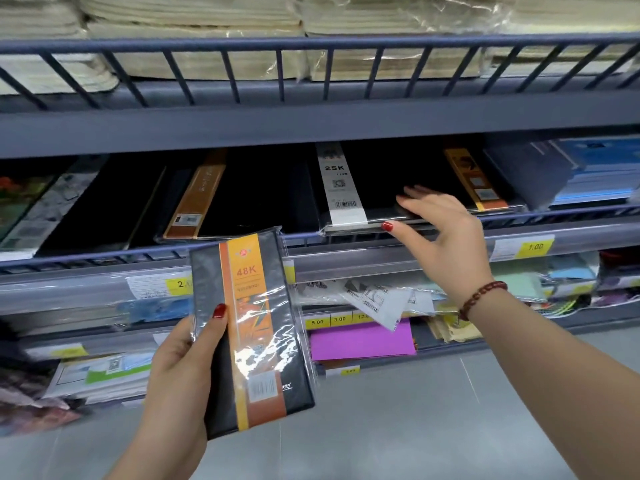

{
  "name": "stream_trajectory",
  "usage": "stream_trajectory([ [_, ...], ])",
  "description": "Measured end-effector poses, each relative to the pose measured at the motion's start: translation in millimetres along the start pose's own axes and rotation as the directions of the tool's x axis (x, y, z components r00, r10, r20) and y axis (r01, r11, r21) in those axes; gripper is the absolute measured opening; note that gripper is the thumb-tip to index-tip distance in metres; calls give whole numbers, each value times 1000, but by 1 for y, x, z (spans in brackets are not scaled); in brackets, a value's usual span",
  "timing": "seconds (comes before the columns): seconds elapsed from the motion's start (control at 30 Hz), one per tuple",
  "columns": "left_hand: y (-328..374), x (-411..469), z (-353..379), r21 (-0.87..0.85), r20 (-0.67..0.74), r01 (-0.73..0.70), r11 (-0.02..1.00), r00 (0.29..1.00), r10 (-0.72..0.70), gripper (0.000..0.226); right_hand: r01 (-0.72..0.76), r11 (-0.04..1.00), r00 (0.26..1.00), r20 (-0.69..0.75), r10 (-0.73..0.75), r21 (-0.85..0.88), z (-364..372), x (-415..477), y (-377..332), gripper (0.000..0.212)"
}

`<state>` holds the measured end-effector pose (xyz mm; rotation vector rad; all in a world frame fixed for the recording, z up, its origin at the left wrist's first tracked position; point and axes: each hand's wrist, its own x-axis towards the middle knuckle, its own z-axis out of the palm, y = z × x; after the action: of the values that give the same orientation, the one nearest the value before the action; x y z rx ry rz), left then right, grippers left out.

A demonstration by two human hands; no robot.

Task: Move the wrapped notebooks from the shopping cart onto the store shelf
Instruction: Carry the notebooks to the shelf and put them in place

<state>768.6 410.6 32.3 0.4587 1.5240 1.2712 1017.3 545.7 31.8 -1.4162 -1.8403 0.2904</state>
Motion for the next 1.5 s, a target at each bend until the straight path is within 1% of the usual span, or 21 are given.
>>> stream_trajectory([
  [0.13,-3,-5,5,-5,8,2,1000,1000,-2,19,-81,996,996,42,79,44,-1,10,6,45],
  [0.3,-5,-10,14,-4,13,7,1000,1000,-7,20,-124,992,990,66,122,28,3,17,10,40],
  [0.4,-5,-13,22,-11,21,3,1000,1000,-3,19,-104,993,992,78,100,47,1,11,11,39],
  [0.53,-4,-18,36,6,50,-10,1000,999,10,21,-77,996,986,149,71,37,-6,8,10,38],
  [0.6,-2,-20,44,18,69,-18,1000,997,17,21,-113,989,980,175,94,100,-12,4,7,38],
  [0.7,2,-20,59,12,106,-40,999,994,38,21,-131,958,981,173,88,256,-27,-19,-4,34],
  [0.77,6,-19,72,9,123,-46,999,991,45,20,-174,922,973,204,107,347,-37,-42,-11,33],
  [0.8,7,-18,79,7,124,-47,999,991,45,20,-225,884,959,252,128,409,-41,-51,-14,34],
  [0.87,9,-16,95,3,137,-43,999,990,42,25,-366,750,909,383,161,552,-49,-67,-19,44],
  [0.9,9,-15,104,2,150,-41,999,988,40,28,-430,672,881,441,169,603,-51,-72,-20,49],
  [0.93,9,-15,113,-1,167,-39,999,985,39,28,-472,626,862,473,181,621,-53,-76,-19,53],
  [1.0,11,-14,131,2,227,-54,999,973,52,21,-492,607,859,461,223,624,-57,-80,-15,59],
  [1.07,14,-17,148,37,318,-69,997,947,54,20,-502,570,864,411,291,650,-64,-77,-7,58],
  [1.13,15,-17,161,46,434,-120,992,897,89,28,-521,507,853,388,350,687,-74,-70,4,58],
  [1.17,14,-18,167,51,471,-158,986,875,116,37,-523,493,848,371,377,695,-79,-66,10,58],
  [1.23,11,-19,177,84,497,-239,967,852,168,69,-523,500,844,334,421,691,-87,-58,24,57],
  [1.27,8,-19,181,108,513,-270,957,840,179,79,-522,505,842,321,433,687,-91,-54,29,57],
  [1.33,4,-18,191,152,555,-333,931,808,198,76,-508,527,849,293,439,681,-98,-44,39,54],
  [1.4,1,-15,203,203,530,-376,904,819,221,77,-469,617,875,242,418,632,-104,-34,47,50],
  [1.43,2,-13,210,208,505,-390,897,828,243,79,-446,684,892,221,395,577,-108,-29,52,53],
  [1.5,4,-7,225,217,463,-417,883,840,283,75,-428,779,904,221,366,458,-113,-18,62,70],
])
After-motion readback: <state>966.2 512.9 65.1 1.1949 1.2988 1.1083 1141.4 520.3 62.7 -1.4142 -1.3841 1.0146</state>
